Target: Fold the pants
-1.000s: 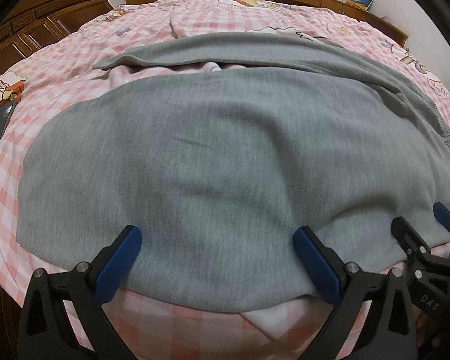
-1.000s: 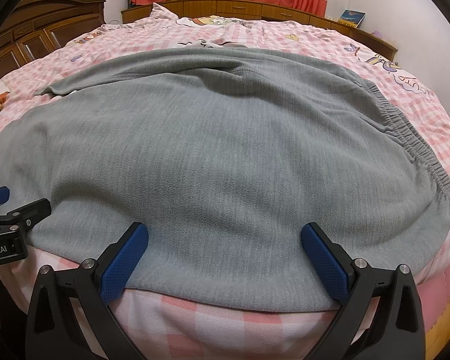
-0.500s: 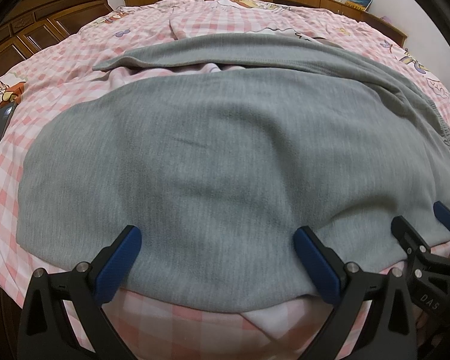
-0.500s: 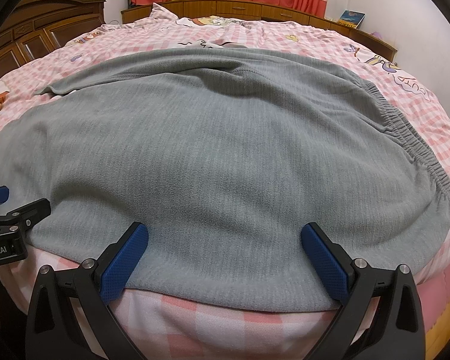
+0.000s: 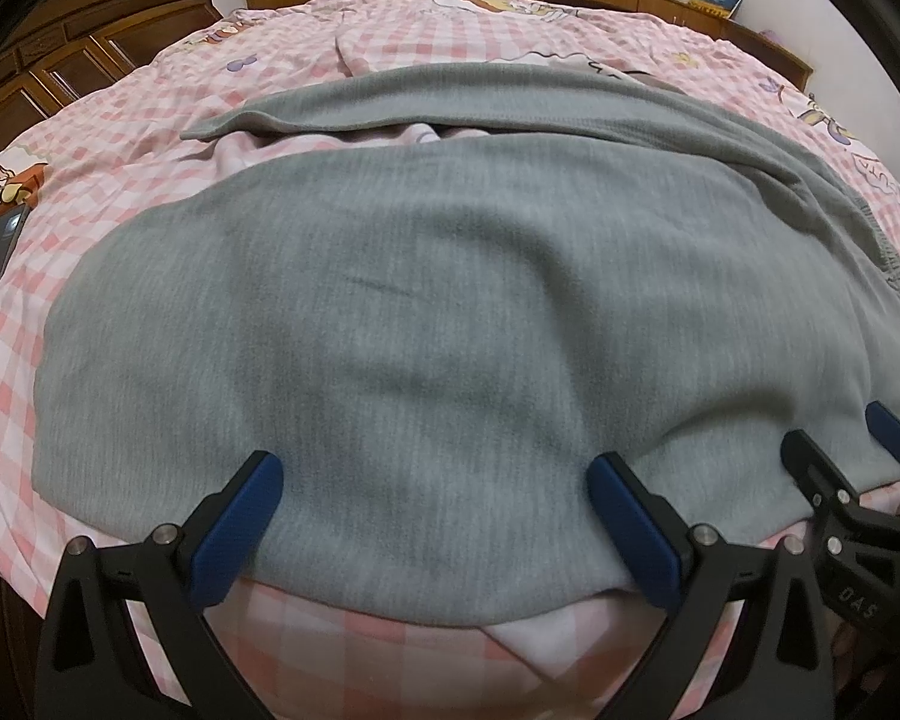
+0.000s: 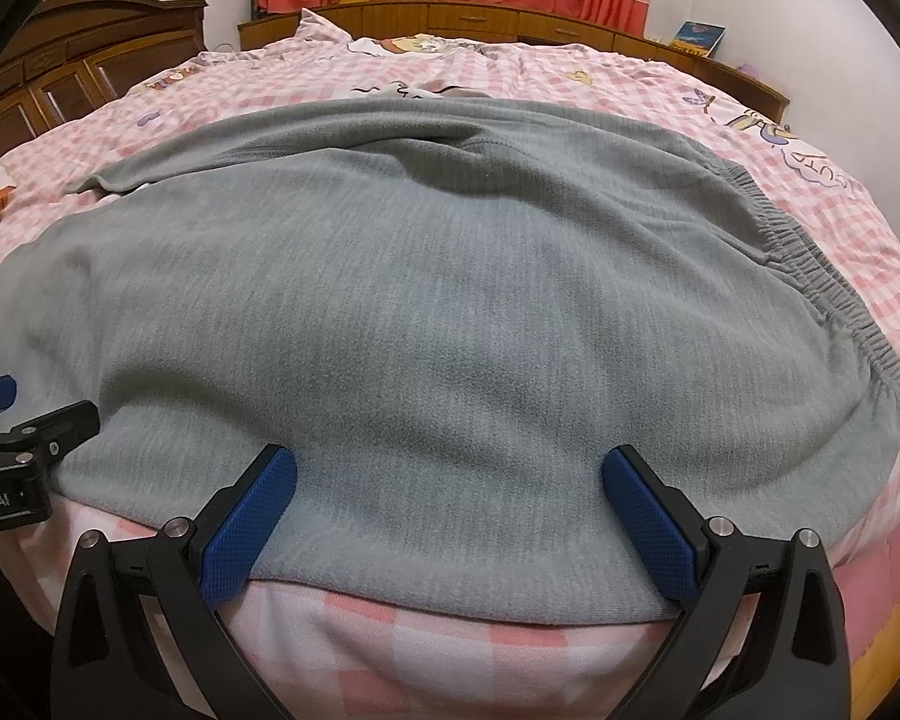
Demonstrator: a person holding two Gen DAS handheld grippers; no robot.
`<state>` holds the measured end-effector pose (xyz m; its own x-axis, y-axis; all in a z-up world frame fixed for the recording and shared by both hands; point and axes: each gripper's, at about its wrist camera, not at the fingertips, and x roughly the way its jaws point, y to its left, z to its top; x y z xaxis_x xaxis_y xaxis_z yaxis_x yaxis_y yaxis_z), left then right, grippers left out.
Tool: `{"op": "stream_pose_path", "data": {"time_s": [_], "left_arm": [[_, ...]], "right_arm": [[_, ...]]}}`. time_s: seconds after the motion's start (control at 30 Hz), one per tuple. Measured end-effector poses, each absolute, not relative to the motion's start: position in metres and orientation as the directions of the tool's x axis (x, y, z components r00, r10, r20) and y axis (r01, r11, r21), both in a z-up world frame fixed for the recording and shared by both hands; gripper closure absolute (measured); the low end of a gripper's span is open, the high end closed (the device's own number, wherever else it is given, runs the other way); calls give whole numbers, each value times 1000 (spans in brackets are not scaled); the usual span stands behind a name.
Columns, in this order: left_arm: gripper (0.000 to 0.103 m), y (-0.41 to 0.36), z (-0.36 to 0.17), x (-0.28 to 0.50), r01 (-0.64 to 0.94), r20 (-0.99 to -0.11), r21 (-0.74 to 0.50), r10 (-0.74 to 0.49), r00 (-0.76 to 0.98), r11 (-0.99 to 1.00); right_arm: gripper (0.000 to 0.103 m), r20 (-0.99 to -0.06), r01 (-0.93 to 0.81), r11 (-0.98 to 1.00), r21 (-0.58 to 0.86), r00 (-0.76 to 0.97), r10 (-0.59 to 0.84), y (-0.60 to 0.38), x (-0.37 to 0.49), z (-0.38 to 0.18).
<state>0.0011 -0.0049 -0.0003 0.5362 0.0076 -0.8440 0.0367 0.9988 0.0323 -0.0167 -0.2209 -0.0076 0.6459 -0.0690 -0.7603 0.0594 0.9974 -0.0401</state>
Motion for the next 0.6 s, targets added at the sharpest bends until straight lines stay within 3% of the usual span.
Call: {"op": "stream_pose_path", "data": {"time_s": [0.23,0.6], "left_arm": [[0,-5,-2,0,47,-844,29,-1,536,998],[1,-6,14,-1,105,-840,54,-12,543,993]], "right_arm": [[0,-769,57,997,-45,636,-71,-220,-15,-9],[1,-823,-72,997,20,566,57,-236,-9,5]]}}
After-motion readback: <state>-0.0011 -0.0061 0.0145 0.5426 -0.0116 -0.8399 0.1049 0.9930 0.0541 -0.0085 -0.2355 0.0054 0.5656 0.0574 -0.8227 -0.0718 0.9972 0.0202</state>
